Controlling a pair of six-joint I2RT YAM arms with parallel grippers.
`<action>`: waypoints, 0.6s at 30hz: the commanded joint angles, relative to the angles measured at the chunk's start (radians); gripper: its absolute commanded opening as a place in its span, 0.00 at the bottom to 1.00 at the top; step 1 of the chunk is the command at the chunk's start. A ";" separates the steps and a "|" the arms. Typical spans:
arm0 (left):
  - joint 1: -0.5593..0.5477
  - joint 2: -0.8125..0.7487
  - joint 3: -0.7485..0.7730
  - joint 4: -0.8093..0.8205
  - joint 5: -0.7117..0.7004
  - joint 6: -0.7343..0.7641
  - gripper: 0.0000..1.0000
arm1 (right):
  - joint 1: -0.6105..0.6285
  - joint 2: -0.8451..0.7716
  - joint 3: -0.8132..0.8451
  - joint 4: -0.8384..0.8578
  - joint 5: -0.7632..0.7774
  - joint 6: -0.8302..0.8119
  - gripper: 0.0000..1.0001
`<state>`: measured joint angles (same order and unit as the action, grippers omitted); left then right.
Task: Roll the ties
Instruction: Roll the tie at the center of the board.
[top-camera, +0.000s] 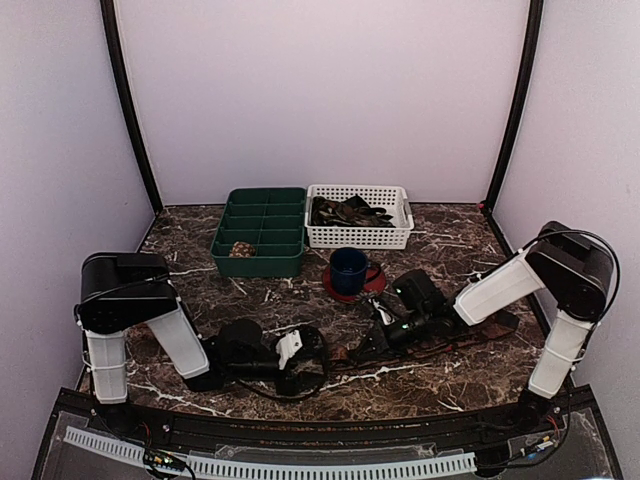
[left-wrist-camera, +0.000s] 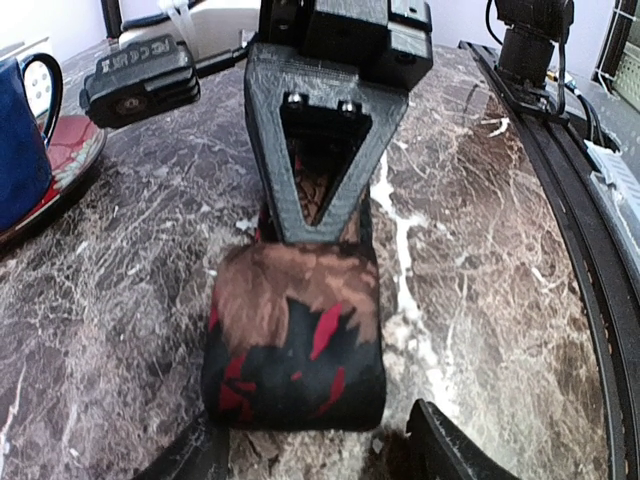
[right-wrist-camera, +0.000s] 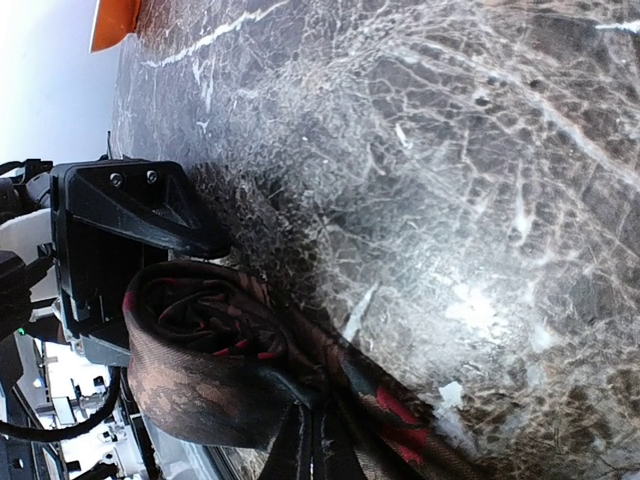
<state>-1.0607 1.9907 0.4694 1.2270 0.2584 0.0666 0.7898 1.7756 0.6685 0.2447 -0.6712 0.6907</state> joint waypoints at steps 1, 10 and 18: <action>-0.004 0.024 0.028 0.068 0.008 -0.028 0.63 | 0.009 0.037 -0.001 -0.067 0.065 -0.024 0.00; -0.005 0.048 0.113 0.068 0.062 -0.016 0.40 | 0.010 0.046 0.005 -0.068 0.069 -0.030 0.00; -0.010 0.124 0.231 -0.002 0.109 -0.003 0.37 | 0.019 0.064 0.016 -0.061 0.065 -0.033 0.00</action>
<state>-1.0607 2.0739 0.6460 1.2564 0.3248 0.0490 0.7921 1.7916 0.6872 0.2390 -0.6735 0.6762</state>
